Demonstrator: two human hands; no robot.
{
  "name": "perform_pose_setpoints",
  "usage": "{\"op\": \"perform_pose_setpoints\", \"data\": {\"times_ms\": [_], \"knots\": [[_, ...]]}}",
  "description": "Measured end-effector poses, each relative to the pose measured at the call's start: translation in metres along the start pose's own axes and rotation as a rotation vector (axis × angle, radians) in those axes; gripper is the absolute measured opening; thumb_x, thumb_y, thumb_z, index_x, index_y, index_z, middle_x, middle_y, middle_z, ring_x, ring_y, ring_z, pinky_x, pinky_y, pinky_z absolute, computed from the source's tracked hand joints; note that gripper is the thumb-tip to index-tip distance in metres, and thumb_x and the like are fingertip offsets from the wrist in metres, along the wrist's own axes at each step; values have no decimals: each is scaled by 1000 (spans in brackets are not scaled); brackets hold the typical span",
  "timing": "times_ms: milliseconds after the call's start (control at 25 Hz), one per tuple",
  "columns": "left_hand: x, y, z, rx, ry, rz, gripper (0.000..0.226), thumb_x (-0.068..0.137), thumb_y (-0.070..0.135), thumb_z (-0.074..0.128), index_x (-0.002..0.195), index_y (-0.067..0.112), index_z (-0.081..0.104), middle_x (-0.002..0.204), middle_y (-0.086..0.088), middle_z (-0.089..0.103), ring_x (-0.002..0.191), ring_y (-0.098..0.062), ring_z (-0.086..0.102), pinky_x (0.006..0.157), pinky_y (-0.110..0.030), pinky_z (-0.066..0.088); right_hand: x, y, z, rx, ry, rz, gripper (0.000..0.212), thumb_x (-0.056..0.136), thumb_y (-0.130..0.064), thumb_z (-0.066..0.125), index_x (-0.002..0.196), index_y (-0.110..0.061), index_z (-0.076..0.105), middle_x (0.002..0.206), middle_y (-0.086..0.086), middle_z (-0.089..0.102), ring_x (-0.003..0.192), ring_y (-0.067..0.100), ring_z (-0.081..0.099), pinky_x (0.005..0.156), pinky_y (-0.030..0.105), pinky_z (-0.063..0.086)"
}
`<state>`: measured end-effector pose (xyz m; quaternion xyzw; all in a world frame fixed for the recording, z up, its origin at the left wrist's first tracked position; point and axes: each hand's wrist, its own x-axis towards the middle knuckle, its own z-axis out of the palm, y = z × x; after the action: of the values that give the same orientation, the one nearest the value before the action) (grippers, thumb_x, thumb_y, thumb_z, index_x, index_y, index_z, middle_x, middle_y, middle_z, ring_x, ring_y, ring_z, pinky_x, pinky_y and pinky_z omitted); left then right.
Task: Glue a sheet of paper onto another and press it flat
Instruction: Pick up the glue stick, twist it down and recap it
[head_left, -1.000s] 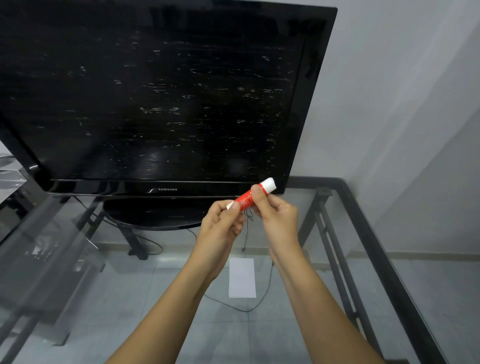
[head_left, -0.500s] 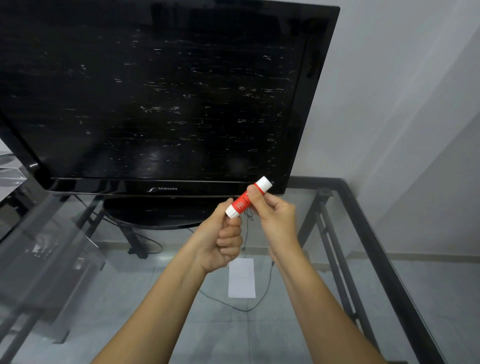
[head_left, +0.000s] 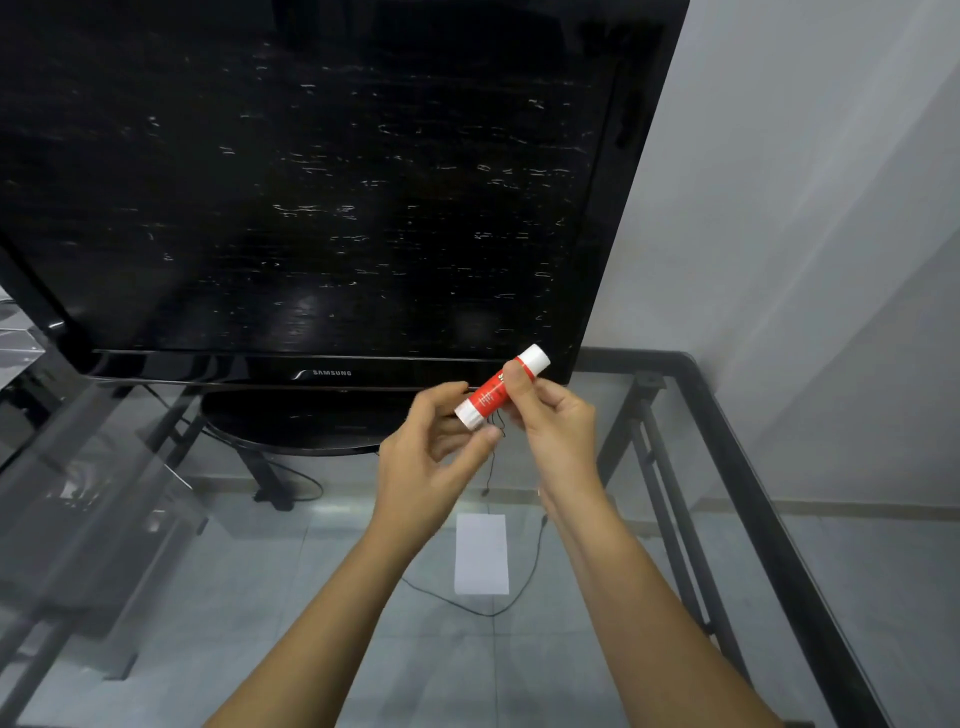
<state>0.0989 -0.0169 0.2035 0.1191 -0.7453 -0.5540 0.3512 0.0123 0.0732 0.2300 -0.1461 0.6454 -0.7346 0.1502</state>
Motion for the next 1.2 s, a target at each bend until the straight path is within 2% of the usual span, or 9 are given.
{"op": "perform_pose_setpoints", "data": {"times_ms": [80,240,360,480,680,800,960,1040,1200], "knots": [[-1,-7,2,198,11,152,37,79,20,71,110,28,53,100,25,58,91,10,61,76,-5,47,2,5,-1,-38,-30,22,47,63,-60,65,87,-20,73,80,-7,73,84,6,68,76,18,53],[-1,-20,5,248,70,113,29,79,15,70,102,21,54,103,24,52,89,20,55,70,2,43,14,28,-16,-90,-134,110,47,65,-68,59,92,-32,69,95,-9,72,96,8,66,90,27,48],[-3,-32,3,262,92,19,29,79,15,71,101,20,54,103,17,54,88,22,54,68,3,42,32,70,-41,-210,21,196,24,85,-43,58,104,-30,66,111,-3,68,105,11,60,96,31,44],[-2,-42,2,269,94,-28,27,79,14,71,102,13,57,100,15,56,86,19,57,67,2,44,46,120,-67,-665,65,198,39,89,-16,56,128,-16,53,130,7,58,109,17,57,90,24,44],[0,-55,2,294,71,-57,29,78,16,71,104,10,58,97,24,53,86,18,57,67,1,44,64,187,-86,-1129,-183,61,48,89,-13,57,135,-8,43,143,13,44,130,27,44,109,34,34],[0,-62,2,306,59,-59,28,78,16,71,103,9,59,98,24,54,86,16,58,68,0,45,73,212,-90,-1315,-221,51,41,93,-11,49,134,-10,45,142,13,46,125,30,47,101,36,40],[2,-68,4,304,44,-76,28,78,21,70,102,11,59,98,24,55,86,13,59,68,-1,45,80,219,-92,-1531,-282,-5,32,94,-2,40,122,-7,55,117,16,64,102,30,62,85,33,50],[4,-69,6,287,53,-83,27,78,18,71,102,11,59,96,23,56,84,13,60,69,-2,46,87,208,-90,-1403,-211,-57,30,95,-7,44,122,-4,55,118,16,63,102,28,62,87,30,48],[10,-65,12,244,60,-91,27,78,15,71,100,20,56,96,26,55,84,15,60,68,-1,46,86,139,-66,-543,121,43,35,86,-25,63,120,-15,58,110,-4,59,99,11,59,79,16,47]]}}
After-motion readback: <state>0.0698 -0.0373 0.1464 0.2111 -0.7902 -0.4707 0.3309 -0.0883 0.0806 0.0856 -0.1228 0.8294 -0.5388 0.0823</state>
